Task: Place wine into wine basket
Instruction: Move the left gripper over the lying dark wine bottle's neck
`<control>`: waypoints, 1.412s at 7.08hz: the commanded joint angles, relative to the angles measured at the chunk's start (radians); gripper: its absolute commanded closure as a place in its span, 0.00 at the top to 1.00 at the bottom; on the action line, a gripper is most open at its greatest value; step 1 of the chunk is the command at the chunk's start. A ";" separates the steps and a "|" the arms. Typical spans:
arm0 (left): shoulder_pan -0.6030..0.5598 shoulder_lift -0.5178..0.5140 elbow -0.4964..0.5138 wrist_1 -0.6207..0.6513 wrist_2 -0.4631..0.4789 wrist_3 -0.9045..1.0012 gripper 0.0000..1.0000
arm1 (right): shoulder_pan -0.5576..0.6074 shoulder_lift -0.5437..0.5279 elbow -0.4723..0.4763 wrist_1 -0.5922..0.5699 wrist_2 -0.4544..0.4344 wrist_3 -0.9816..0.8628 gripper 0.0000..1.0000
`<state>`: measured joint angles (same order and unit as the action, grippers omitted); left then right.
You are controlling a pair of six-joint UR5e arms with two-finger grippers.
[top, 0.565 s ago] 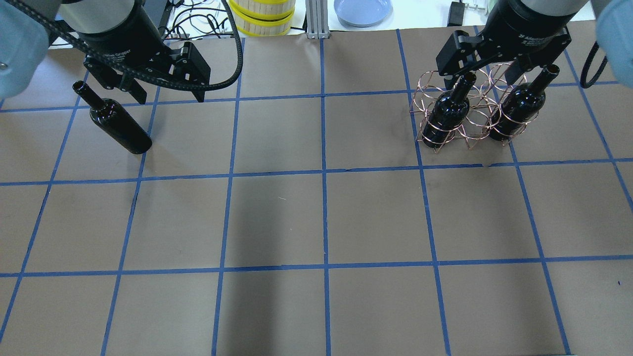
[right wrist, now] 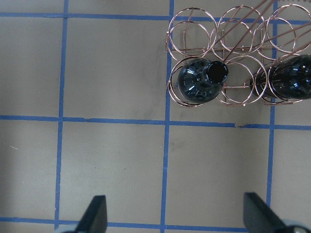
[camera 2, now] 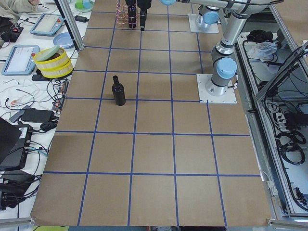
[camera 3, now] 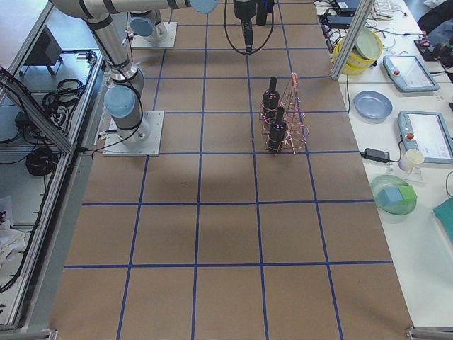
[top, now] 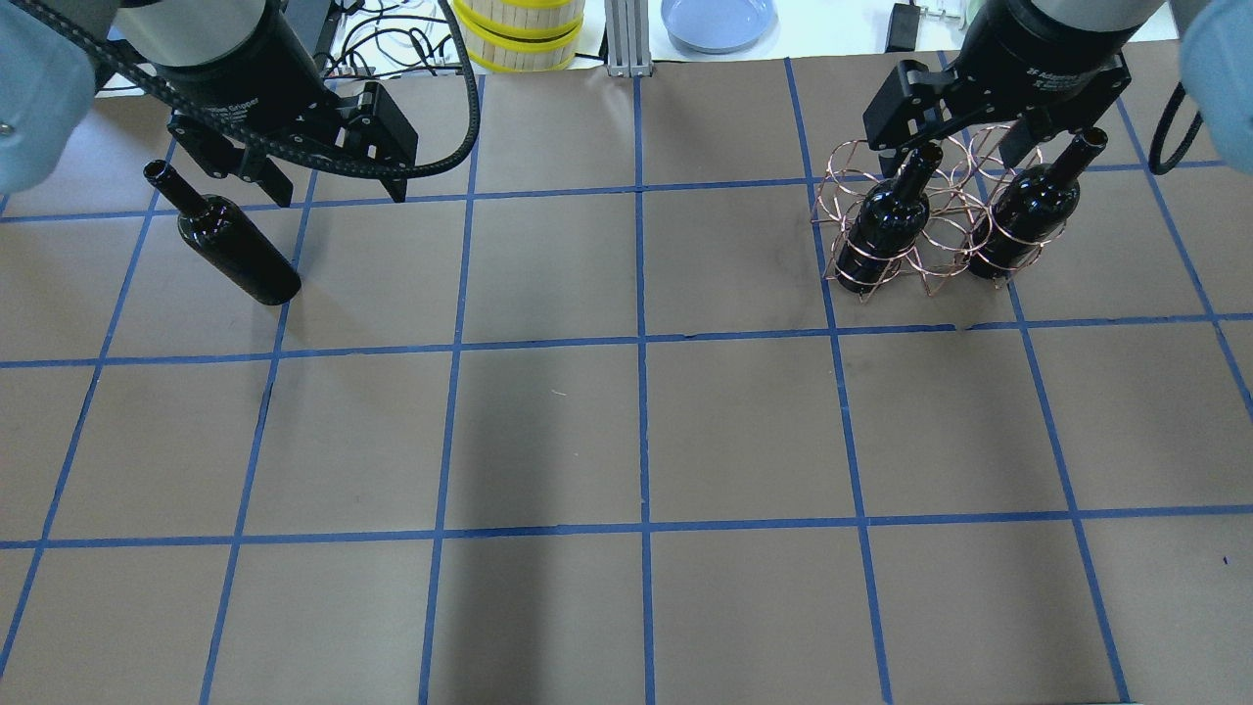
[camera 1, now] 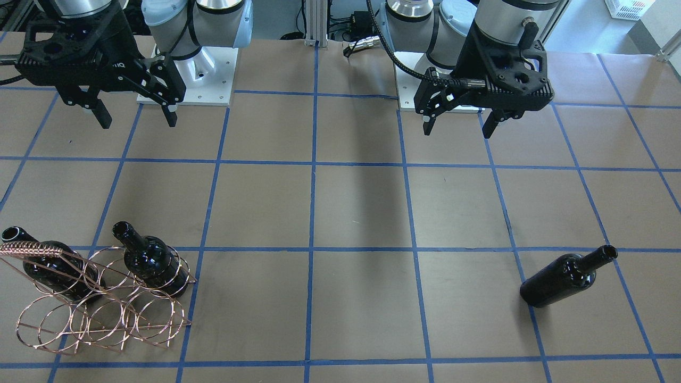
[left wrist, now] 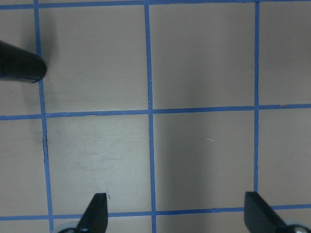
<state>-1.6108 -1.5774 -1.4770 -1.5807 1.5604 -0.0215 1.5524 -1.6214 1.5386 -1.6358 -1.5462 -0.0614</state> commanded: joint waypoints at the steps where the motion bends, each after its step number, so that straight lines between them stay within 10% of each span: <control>1: 0.000 -0.001 0.000 -0.004 0.003 0.000 1.00 | 0.000 0.000 0.000 -0.001 0.000 0.000 1.00; 8: 0.038 0.000 0.000 -0.016 0.007 0.014 1.00 | 0.000 0.000 0.000 0.001 0.000 0.000 1.00; 10: 0.231 -0.012 0.023 -0.009 -0.006 0.116 1.00 | 0.000 0.000 0.002 0.001 0.000 0.000 1.00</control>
<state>-1.4953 -1.5814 -1.4663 -1.5942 1.5631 0.0354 1.5521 -1.6214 1.5389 -1.6361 -1.5463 -0.0613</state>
